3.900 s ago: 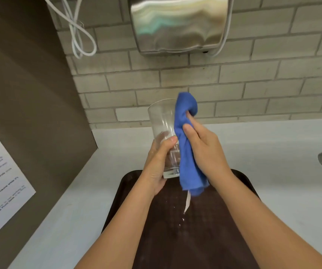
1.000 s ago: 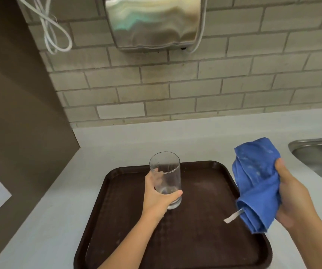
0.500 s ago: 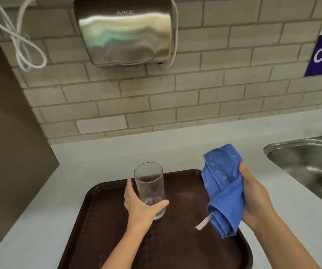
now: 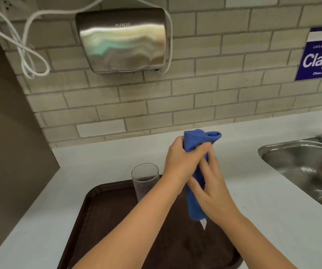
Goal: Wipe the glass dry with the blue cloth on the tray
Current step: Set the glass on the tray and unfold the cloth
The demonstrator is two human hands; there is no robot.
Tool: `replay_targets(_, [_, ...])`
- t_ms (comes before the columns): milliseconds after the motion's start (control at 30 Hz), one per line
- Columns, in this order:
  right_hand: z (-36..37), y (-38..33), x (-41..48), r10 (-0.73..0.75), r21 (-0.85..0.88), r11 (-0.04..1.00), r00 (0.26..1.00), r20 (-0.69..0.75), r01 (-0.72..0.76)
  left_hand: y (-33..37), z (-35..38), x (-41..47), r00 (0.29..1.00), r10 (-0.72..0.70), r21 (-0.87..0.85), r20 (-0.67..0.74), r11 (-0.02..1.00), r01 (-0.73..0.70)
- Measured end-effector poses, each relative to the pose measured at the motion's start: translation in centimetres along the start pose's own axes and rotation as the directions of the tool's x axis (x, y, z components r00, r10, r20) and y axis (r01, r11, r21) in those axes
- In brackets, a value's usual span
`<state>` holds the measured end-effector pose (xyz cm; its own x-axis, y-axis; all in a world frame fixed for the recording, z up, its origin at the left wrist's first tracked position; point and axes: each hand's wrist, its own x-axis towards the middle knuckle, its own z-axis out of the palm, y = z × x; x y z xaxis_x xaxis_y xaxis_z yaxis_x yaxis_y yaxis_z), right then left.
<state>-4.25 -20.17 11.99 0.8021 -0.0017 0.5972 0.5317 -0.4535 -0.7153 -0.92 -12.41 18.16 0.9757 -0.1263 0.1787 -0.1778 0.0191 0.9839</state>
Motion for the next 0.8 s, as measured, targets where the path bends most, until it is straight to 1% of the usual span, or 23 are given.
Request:
replay_targets(33, [-0.5,0.0,-0.1,-0.011,0.020,1.000,1.000,0.011,0.011,0.0,-0.1,0.3,1.000,0.021,-0.012,-0.014,1.000,-0.021])
replay_targets(100, [-2.1,-0.2,0.2,0.010,0.160,0.987,0.998,-0.062,0.000,0.2,-0.2,0.6,0.998,0.069,-0.007,-0.014,0.998,-0.069])
replay_targets(167, [-3.9,0.1,1.1,0.102,0.308,0.951,0.972,-0.214,-0.032,0.5,-0.5,1.0,0.994,0.111,0.038,0.023,0.993,-0.111])
replay_targets(200, [-4.8,0.4,1.8,0.165,0.339,0.938,0.950,-0.266,-0.068,0.7,-0.7,1.2,0.990,0.125,0.059,0.058,0.990,-0.128])
replay_targets(233, [-5.7,0.6,2.6,0.232,0.355,0.926,0.934,-0.271,-0.127,1.0,-0.8,1.4,0.986,0.133,0.072,0.105,0.987,-0.141])
replay_targets(267, [-6.4,0.7,3.4,0.299,0.381,0.902,0.930,-0.215,-0.202,1.3,-0.9,1.5,0.979,0.133,0.079,0.155,0.986,-0.147])
replay_targets(300, [-7.1,0.9,4.2,0.348,0.430,0.862,0.930,-0.115,-0.269,1.6,-1.0,1.7,0.970,0.129,0.086,0.204,0.985,-0.149])
replay_targets(367, [-8.4,1.0,5.4,0.353,0.538,0.767,0.930,0.102,-0.350,2.1,-1.3,2.1,0.954,0.115,0.094,0.278,0.985,-0.146])
replay_targets(400, [-9.0,1.0,5.9,0.323,0.555,0.750,0.931,0.168,-0.360,2.4,-1.5,2.3,0.947,0.100,0.092,0.305,0.987,-0.134])
replay_targets(433, [-9.5,0.8,6.3,0.294,0.540,0.765,0.936,0.194,-0.352,2.6,-1.7,2.5,0.941,0.079,0.092,0.329,0.989,-0.115])
replay_targets(467, [-9.9,0.8,6.7,0.280,0.504,0.795,0.941,0.189,-0.338,2.7,-1.8,2.7,0.934,0.053,0.102,0.353,0.990,-0.094])
replay_targets(567, [-10.9,1.3,7.4,0.289,0.405,0.854,0.945,0.153,-0.327,2.5,-1.9,3.2,0.921,0.002,0.204,0.389,0.975,-0.088])
replay_targets(700, [-12.5,2.5,6.5,0.321,0.343,0.869,0.934,0.156,-0.356,1.0,-0.3,3.2,0.910,0.003,0.246,0.416,0.962,-0.116])
replay_targets(800, [-14.4,3.8,4.9,0.360,0.306,0.861,0.912,0.195,-0.405,-0.6,1.4,3.1,0.873,-0.024,0.210,0.486,0.974,-0.090])
